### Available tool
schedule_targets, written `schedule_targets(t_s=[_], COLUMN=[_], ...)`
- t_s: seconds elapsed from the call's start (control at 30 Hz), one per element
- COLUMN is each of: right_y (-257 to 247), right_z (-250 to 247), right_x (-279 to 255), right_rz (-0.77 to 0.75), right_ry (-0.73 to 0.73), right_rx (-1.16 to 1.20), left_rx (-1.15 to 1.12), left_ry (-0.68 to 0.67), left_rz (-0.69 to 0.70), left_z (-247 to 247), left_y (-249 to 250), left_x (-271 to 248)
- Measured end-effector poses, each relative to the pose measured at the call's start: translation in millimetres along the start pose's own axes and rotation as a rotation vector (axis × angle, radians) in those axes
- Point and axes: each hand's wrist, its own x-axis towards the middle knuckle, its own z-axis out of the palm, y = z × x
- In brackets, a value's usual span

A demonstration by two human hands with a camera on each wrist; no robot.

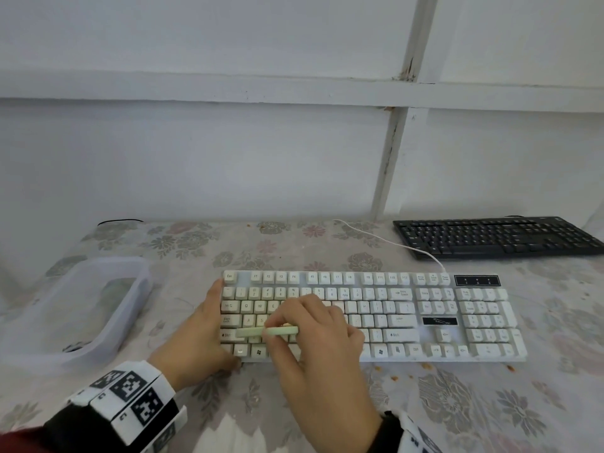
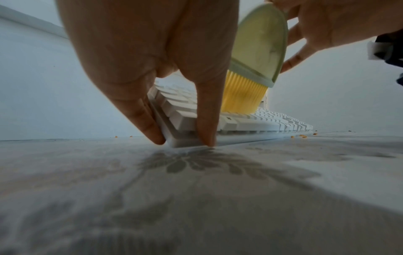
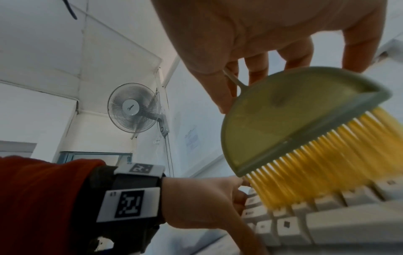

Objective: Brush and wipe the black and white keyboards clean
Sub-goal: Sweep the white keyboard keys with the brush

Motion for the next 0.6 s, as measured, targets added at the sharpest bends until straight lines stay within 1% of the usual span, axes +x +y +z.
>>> schedule_targets(t_s=[0.03,0.23,0.3,0.37,0.43,0.53,0.6], right_y=[3,32,34,34,38,59,69], right_z=[-1,-23,-29,-32,-35,-46,-54], right_x=[-1,-4,-6,-9,-10,-13,-17], right_rz=[0.012,0.107,0.08,0.063,0.078,0.111,0.131], right_ry=[-0.013,0.105,0.126,0.117,0.122,0.155,0.185], right_rx=[0.013,0.012,0.103,0.199,0.233,0.227,0.179], left_rx=[-0.004,0.018,0.004,-0.012,0.0,0.024,0.018], left_ry=[-0.003,-0.018,-0.019,-0.025,-0.024,-0.018,-0.013], left_rz=[0.005,-0.008,-0.003,-0.007,-0.017,-0.028,-0.017], left_z=[0,-1,-2,-2,-2,-1,-1], left_y=[1,2,5,5,4,1,1], left_x=[0,-1,-2,-2,-3,-2,-1])
